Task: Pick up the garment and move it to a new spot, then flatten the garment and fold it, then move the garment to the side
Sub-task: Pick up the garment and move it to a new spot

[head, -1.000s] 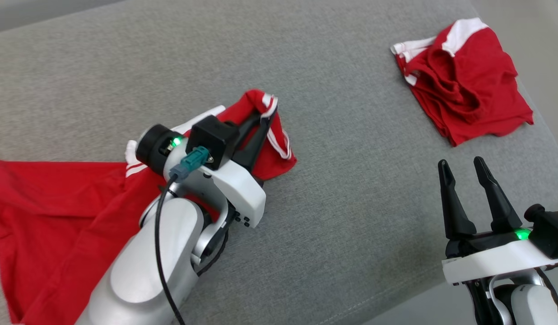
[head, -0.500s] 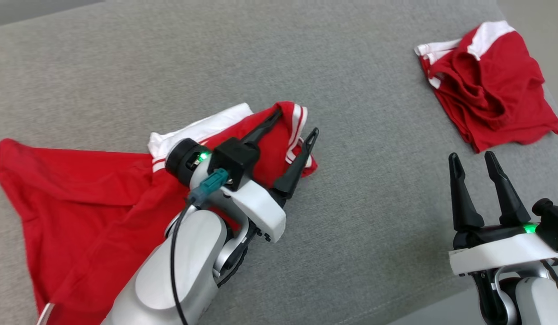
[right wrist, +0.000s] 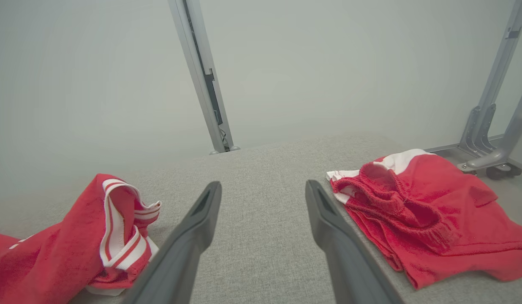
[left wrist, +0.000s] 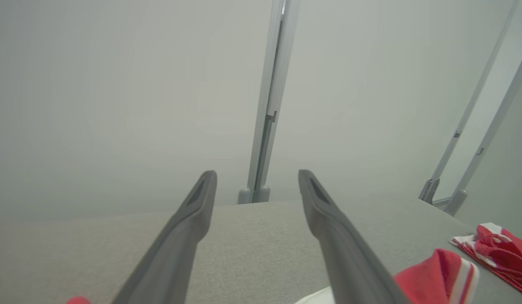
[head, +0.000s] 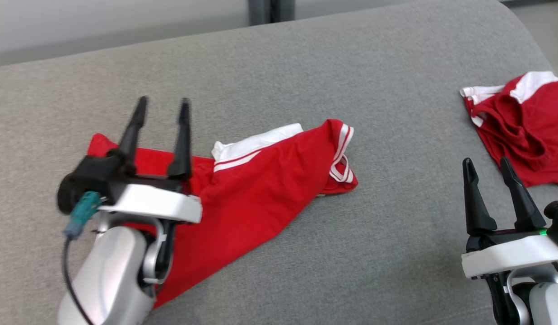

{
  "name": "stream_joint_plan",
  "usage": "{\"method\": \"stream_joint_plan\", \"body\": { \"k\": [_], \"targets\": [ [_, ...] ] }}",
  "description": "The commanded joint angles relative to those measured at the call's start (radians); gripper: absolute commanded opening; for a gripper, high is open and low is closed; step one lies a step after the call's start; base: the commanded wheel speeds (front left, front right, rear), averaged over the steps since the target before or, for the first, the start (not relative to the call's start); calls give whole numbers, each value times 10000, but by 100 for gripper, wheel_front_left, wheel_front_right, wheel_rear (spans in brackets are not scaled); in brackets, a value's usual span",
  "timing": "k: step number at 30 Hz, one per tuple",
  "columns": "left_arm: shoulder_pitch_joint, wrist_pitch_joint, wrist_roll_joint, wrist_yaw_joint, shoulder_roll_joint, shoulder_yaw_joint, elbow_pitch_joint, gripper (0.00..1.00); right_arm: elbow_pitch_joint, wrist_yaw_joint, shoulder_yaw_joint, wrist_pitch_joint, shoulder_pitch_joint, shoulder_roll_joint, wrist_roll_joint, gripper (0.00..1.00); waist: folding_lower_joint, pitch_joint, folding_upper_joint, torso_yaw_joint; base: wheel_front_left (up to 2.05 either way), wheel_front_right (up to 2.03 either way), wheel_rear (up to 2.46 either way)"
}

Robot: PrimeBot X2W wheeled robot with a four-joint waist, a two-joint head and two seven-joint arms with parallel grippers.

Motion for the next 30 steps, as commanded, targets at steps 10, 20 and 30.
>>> {"method": "stream_joint_plan", "body": {
  "k": [10,20,30],
  "targets": [
    [1750,-314,-387,654,740,1640,-708,100,-360,-6,-307,388,521,-49,-378,100,0,-832,-1,895,0,0,0],
    [3459,-183,-546,410,1192,1787,-1603,100,-562,-7,-427,807,1081,-47,-630,100,0,-1519,-1,1330,0,0,0],
    [4158,199,-630,302,1491,1628,-1876,100,-690,-7,-330,1087,1467,-49,-704,100,0,-2071,-1,1479,0,0,0]
  ]
}}
